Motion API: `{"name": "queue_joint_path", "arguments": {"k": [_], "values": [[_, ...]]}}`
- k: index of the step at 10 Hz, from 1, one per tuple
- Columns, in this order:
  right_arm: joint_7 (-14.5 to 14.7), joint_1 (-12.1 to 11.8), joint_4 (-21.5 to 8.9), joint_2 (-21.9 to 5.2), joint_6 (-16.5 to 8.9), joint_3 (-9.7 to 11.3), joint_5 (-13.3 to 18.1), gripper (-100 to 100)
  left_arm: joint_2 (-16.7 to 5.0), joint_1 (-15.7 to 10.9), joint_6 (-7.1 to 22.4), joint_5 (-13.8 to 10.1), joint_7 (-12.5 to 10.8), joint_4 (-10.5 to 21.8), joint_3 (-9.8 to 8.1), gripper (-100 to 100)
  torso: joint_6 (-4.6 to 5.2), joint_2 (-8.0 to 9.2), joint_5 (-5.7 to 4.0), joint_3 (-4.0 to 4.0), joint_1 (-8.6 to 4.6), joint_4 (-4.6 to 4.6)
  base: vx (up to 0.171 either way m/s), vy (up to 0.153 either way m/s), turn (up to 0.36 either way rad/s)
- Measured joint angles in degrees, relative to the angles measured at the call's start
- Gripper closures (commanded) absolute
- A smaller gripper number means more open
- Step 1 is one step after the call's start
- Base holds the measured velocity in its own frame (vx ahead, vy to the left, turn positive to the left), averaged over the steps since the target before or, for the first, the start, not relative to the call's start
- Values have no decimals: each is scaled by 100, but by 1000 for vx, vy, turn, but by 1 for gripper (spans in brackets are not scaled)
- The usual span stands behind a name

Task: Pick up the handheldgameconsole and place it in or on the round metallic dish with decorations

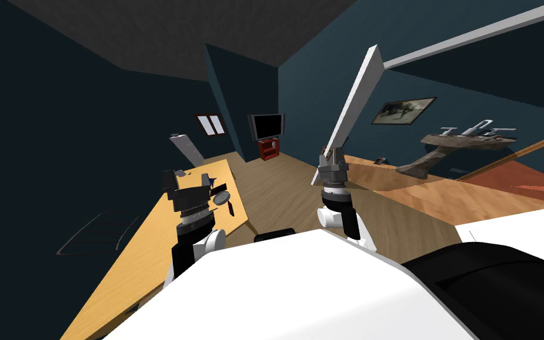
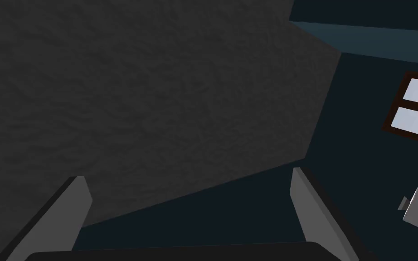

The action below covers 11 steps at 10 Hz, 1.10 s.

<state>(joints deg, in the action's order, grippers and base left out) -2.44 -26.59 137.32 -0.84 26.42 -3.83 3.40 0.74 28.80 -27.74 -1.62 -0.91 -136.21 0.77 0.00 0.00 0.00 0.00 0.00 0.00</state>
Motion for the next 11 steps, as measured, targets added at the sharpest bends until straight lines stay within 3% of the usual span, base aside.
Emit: {"name": "queue_joint_path", "arguments": {"k": [5, 7, 11], "values": [[0, 1, 0, 0, 0, 0, 0, 0, -695, -102, 386, -120, 256, 236, -156, -100, 1, 23, 3, 13, 12, 5, -50, 28, -118], [0, 1, 0, -1, 0, 0, 0, 0, -962, -188, 692, -198, 459, 357, -264, -100, 1, 32, 5, 19, 25, 7, -79, 52, -122], [0, 0, 0, 0, 0, -1, 0, 0, -1278, -339, 1211, -319, 762, 539, -445, -100, -1, 24, 4, 15, 18, 6, -68, 30, -136]]}}
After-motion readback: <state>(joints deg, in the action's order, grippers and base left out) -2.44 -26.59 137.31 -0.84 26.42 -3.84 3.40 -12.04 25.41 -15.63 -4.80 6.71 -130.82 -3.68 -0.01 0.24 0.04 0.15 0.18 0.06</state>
